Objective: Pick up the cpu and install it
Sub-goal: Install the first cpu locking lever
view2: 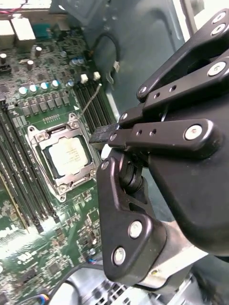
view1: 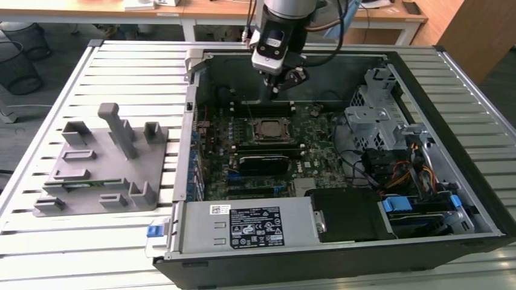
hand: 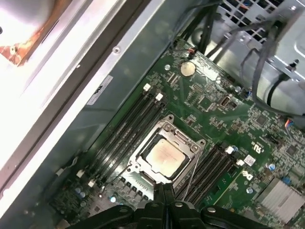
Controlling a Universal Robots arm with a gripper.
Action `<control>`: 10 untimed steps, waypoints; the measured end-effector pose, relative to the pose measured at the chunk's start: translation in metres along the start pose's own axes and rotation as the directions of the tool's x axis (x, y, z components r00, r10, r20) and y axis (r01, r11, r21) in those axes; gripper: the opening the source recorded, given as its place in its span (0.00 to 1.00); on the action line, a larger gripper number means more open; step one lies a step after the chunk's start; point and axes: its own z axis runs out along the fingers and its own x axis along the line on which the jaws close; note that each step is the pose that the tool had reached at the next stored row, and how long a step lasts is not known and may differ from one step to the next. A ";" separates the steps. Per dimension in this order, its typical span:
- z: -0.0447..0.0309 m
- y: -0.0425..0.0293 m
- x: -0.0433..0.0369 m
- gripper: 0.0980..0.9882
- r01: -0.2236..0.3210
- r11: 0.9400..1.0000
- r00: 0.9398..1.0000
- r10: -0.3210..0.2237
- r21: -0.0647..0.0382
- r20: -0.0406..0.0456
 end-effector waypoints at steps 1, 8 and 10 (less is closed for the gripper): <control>0.0002 0.0000 0.0000 0.01 0.018 1.000 1.000 -0.018 0.001 0.000; 0.0020 0.0000 -0.0001 0.01 0.144 0.990 0.990 -0.144 0.008 0.002; 0.0025 0.0000 -0.0001 0.01 0.180 0.984 0.984 -0.180 0.010 0.002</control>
